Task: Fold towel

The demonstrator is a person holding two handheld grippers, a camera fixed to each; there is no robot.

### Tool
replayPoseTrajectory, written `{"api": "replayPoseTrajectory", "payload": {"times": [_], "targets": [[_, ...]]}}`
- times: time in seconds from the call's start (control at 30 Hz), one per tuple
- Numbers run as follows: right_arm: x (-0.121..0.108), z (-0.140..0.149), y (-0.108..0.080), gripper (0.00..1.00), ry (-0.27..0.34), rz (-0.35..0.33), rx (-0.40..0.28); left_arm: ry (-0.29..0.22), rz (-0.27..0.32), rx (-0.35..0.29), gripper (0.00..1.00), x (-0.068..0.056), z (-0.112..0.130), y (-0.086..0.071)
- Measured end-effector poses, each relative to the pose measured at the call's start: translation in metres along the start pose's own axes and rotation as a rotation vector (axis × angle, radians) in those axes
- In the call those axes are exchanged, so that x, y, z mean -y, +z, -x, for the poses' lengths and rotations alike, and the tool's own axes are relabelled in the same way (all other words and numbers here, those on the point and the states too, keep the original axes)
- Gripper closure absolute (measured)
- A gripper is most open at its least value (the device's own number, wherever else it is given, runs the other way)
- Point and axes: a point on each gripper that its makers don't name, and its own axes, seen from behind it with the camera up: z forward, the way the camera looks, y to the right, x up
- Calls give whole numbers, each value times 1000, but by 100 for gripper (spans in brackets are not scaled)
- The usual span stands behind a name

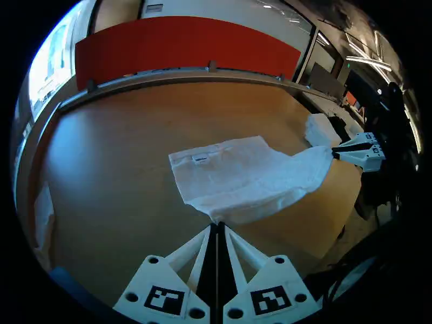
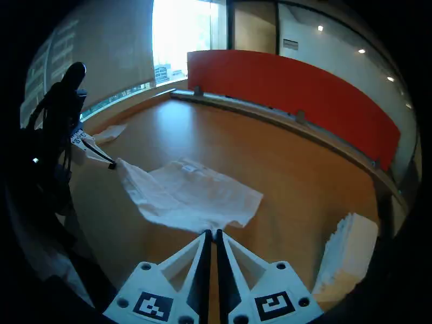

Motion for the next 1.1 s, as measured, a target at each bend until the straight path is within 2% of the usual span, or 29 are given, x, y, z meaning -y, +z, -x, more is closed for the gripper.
{"api": "replayPoseTrajectory", "payload": {"times": [0.2, 0.4, 0.6, 0.8, 1.1], "targets": [[4, -3, -9, 94, 9, -4, -2, -8, 4, 3, 99, -2, 3, -6], [6, 0, -10, 94, 14, -5, 3, -20, 12, 4, 99, -4, 5, -4], [2, 0, -6, 94, 16, -4, 14, -29, 12, 1, 99, -2, 2, 1], [-5, 0, 2, 94, 25, -13, 34, -42, 11, -7, 99, 6, -7, 9], [-29, -6, 28, 94, 25, -4, 51, -39, 5, -8, 99, 19, -22, 31]]}}
